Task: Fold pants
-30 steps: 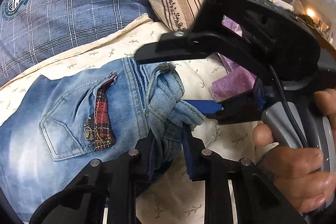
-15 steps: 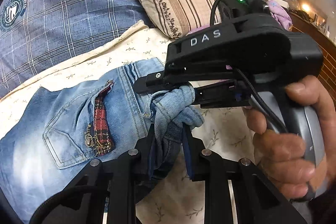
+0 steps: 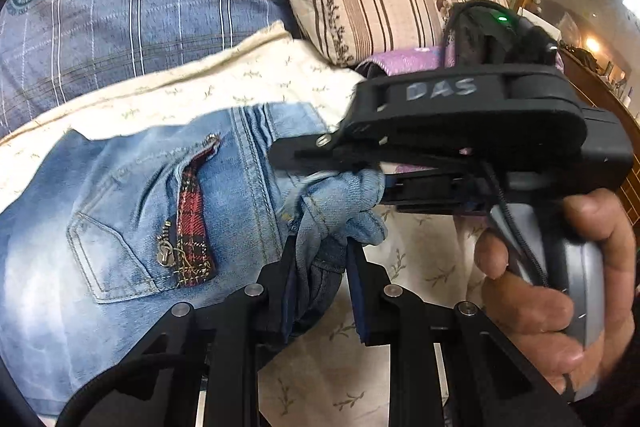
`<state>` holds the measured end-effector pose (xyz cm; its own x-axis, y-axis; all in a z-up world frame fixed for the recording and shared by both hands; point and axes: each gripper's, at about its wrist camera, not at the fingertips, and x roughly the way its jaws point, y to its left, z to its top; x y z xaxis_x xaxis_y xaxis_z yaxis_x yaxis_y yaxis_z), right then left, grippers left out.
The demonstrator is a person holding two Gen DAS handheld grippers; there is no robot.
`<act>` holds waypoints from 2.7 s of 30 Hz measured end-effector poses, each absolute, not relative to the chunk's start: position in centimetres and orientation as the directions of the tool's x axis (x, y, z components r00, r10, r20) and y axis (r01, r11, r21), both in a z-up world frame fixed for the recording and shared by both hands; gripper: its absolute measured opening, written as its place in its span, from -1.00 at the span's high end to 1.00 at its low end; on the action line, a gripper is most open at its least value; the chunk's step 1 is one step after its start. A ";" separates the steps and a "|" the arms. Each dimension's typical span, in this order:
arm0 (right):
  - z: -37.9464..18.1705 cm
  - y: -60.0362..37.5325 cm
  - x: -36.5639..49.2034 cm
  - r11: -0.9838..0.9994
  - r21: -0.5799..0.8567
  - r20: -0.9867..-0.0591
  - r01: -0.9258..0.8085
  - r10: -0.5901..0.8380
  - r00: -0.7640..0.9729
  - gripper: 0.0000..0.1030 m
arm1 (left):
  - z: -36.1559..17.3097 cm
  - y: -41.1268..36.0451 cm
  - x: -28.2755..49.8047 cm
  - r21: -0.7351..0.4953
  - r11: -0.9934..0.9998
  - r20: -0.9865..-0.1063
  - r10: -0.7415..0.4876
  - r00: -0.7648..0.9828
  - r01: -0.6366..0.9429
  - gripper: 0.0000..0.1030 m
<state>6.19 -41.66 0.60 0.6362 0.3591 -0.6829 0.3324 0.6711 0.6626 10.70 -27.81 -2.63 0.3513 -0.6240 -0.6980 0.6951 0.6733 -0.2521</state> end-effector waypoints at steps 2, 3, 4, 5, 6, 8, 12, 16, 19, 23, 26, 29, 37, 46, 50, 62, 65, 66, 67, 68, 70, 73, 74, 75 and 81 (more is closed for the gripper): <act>1.0 -42.1 5.1 0.662 0.648 -0.693 0.377 0.307 0.652 -0.44 | -3.1 -27.4 11.2 -0.288 0.664 -0.697 -0.639 0.325 0.690 0.59; 1.3 -42.3 4.4 0.650 0.650 -0.688 0.393 0.284 0.668 -0.60 | -3.2 -27.2 11.5 -0.309 0.661 -0.692 -0.649 0.316 0.684 0.59; 1.4 -42.3 3.9 0.642 0.652 -0.685 0.402 0.273 0.676 -0.69 | -3.2 -26.5 11.8 -0.345 0.655 -0.679 -0.669 0.303 0.672 0.59; 1.4 -42.3 3.6 0.635 0.656 -0.684 0.408 0.272 0.677 -0.69 | -3.1 -26.0 12.3 -0.381 0.651 -0.669 -0.685 0.290 0.657 0.60; 1.2 -42.3 3.3 0.625 0.663 -0.683 0.412 0.279 0.675 -0.69 | -3.2 -25.7 12.7 -0.408 0.647 -0.662 -0.696 0.279 0.644 0.60; 0.8 -42.6 2.8 0.592 0.681 -0.677 0.431 0.285 0.678 -0.71 | -3.2 -25.0 13.4 -0.455 0.641 -0.650 -0.714 0.262 0.619 0.60; -0.8 -43.8 2.9 0.489 0.757 -0.626 0.434 0.349 0.698 -0.73 | -3.0 -25.0 12.7 -0.424 0.644 -0.656 -0.703 0.274 0.637 0.60; -3.8 -44.4 4.5 0.374 0.809 -0.587 0.453 0.475 0.656 -0.65 | -3.7 -25.3 12.9 -0.445 0.646 -0.668 -0.700 0.250 0.620 0.59; -2.7 -43.9 4.8 0.442 0.792 -0.600 0.420 0.442 0.667 0.23 | -3.6 -25.7 12.7 -0.423 0.655 -0.681 -0.685 0.257 0.626 0.59; -1.1 -43.0 5.0 0.529 0.762 -0.614 0.373 0.410 0.674 0.61 | -2.4 -25.7 12.4 -0.420 0.659 -0.671 -0.689 0.276 0.624 0.59; 1.1 -42.1 4.9 0.577 0.759 -0.581 0.301 0.391 0.714 0.68 | -0.5 -24.5 11.9 -0.440 0.658 -0.638 -0.708 0.303 0.611 0.59; 4.7 -39.7 5.8 0.652 0.724 -0.569 0.227 0.377 0.731 0.69 | 1.7 -22.0 11.5 -0.473 0.665 -0.587 -0.727 0.355 0.578 0.58; 10.6 -24.7 12.9 0.824 0.565 -0.607 -0.032 0.442 0.660 0.69 | 2.6 -7.7 13.4 -0.764 0.567 -0.430 -0.803 0.413 0.308 0.57; -2.2 -13.3 19.2 0.783 0.621 -0.706 -0.040 0.580 0.406 0.69 | -8.0 5.4 15.6 -0.777 0.620 -0.604 -0.684 0.409 -0.111 0.34; -2.7 -11.5 18.7 0.834 0.550 -0.757 -0.045 0.521 0.396 0.25 | -7.5 5.5 15.2 -0.775 0.624 -0.597 -0.670 0.441 -0.102 0.27; 1.9 -21.3 6.3 0.932 0.362 -0.747 0.010 0.283 0.602 -0.62 | -5.5 6.4 14.0 -0.723 0.688 -0.623 -0.604 0.497 -0.071 0.06; -0.8 -20.6 5.0 0.949 0.315 -0.801 -0.005 0.268 0.536 -0.54 | -5.1 5.2 13.9 -0.677 0.733 -0.659 -0.568 0.492 -0.062 0.39; -1.0 -19.4 5.1 0.965 0.259 -0.821 -0.026 0.234 0.521 -0.49 | -4.7 4.8 13.7 -0.648 0.760 -0.677 -0.544 0.497 -0.050 0.49; -1.0 -18.5 5.1 0.974 0.222 -0.830 -0.053 0.217 0.514 -0.44 | -4.3 4.1 13.8 -0.636 0.771 -0.681 -0.534 0.501 -0.042 0.54; -1.1 -17.8 5.2 0.978 0.194 -0.838 -0.074 0.205 0.506 -0.43 | -3.6 4.0 13.4 -0.639 0.769 -0.666 -0.542 0.513 -0.016 0.61; -1.9 -16.6 5.2 0.985 0.149 -0.859 -0.091 0.174 0.482 -0.25 | -2.4 3.6 13.1 -0.622 0.783 -0.658 -0.529 0.536 0.009 0.62; -3.0 -16.8 6.1 0.997 0.080 -0.876 -0.013 0.076 0.476 0.09 | -3.0 3.5 13.2 -0.597 0.802 -0.686 -0.506 0.523 -0.007 0.63; -3.0 -17.0 6.3 0.995 0.100 -0.873 -0.006 0.091 0.478 0.12 | -3.4 3.6 13.0 -0.584 0.812 -0.697 -0.494 0.520 -0.012 0.66; -2.9 -17.0 6.4 0.995 0.104 -0.868 -0.004 0.093 0.488 0.17 | -3.3 3.5 12.8 -0.575 0.818 -0.698 -0.483 0.528 -0.011 0.67; -0.5 -16.5 5.2 0.999 0.046 -0.818 0.014 0.029 0.575 0.81 | -2.2 3.8 11.6 -0.590 0.807 -0.667 -0.495 0.557 0.011 0.75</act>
<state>5.22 -16.51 -0.47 0.5748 0.0292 -0.8178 0.0141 0.9989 0.0456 11.65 3.84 -2.20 0.5570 -0.4950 -0.6669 0.0108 0.8072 -0.5902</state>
